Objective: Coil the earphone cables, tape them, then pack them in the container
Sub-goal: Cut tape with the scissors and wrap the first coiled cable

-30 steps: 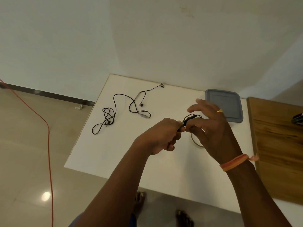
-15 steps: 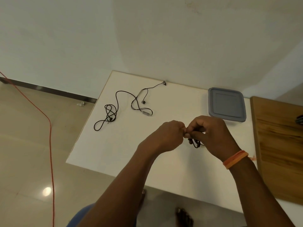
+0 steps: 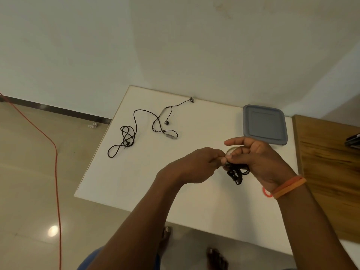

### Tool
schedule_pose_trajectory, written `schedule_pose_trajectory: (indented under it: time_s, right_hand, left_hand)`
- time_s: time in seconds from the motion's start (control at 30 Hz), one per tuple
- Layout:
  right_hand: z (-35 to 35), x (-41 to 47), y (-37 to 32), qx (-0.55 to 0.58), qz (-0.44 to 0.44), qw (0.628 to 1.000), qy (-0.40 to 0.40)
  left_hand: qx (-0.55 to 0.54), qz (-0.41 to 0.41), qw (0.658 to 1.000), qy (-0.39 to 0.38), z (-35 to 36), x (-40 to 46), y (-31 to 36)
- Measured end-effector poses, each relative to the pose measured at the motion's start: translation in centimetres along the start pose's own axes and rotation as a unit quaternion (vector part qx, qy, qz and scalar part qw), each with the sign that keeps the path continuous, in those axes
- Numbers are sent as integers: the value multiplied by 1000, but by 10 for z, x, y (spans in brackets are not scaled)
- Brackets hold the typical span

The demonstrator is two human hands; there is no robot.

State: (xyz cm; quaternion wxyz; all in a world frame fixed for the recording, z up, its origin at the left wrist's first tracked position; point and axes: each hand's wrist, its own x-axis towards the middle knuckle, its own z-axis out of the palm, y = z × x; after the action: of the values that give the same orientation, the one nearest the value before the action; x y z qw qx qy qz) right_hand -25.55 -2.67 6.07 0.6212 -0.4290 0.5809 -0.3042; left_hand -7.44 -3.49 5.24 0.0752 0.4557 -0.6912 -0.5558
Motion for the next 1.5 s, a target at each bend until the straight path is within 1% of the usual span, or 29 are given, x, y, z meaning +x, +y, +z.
schedule_pose_trajectory:
  time_s: [0.13,0.2,0.33,0.4,0.5,0.53,0.57,0.63,0.7,0.77,0.8,0.87,0.93,0.97,1.0,1.07,1.13,1.2,1.23,1.27,1.33,1.37,1.43,1.5]
  right_hand:
    - [12,2,-2,-4,4,999,52]
    - [14,3,-2,-5,10,998,66]
    - [14,2,-3,-33,15,999,29]
    - [16,2,-4,-52,-5,998,37]
    - [21,3,-4,-69,-65,994,55]
    - [22,3,-3,-53,-78,994,57]
    - [20,4,-2,-15,-83,995,62]
    - [14,7,-2,121,-60,988,81]
    - [5,9,-2,259,-11,958,121]
    - [-3,10,2,331,47,925,178]
    - [-6,11,4,333,79,919,197]
    - [-3,11,7,279,149,927,201]
    - [8,12,8,242,198,939,144]
    - [14,13,9,243,207,942,107]
    - [21,14,10,247,202,945,77]
    - [30,17,11,264,155,951,55]
    - [34,20,10,294,103,947,80]
    - [35,26,10,307,73,942,115]
    - [35,29,10,308,65,941,124]
    - [37,34,10,306,61,942,125]
    - [44,44,6,297,59,945,124]
    - [48,52,5,286,60,947,132]
    - [54,71,6,223,57,958,173]
    - [57,91,11,64,32,967,243]
  left_hand:
    - [-3,-7,1000,10,2,1,-1]
    - [-18,-1,1000,17,1,1,-1]
    - [-33,21,999,26,-1,0,-1]
    - [-21,16,999,42,-3,0,-2]
    - [-21,16,996,79,-8,1,-4]
    - [-25,15,995,98,-10,2,-6]
    - [-28,9,992,121,-12,3,-7]
    - [-38,-4,986,162,-14,6,-11]
    - [-48,-3,983,175,-13,7,-14]
    - [-43,0,983,177,-11,7,-15]
    - [-37,1,983,181,-10,8,-15]
    - [-37,7,979,201,-8,9,-13]
    - [-36,19,971,237,-5,10,-10]
    - [-17,29,966,255,-3,10,-9]
    - [27,38,963,265,0,10,-10]
    - [162,36,953,255,6,12,-12]
    - [274,30,932,236,10,12,-16]
    - [340,20,912,230,12,11,-18]
    - [347,12,910,225,13,10,-18]
    - [329,3,919,219,14,8,-18]
    - [255,-36,945,204,12,5,-19]
    - [233,-60,949,205,10,1,-22]
    - [244,-103,941,211,4,-7,-31]
    - [262,-133,932,210,-5,-15,-39]
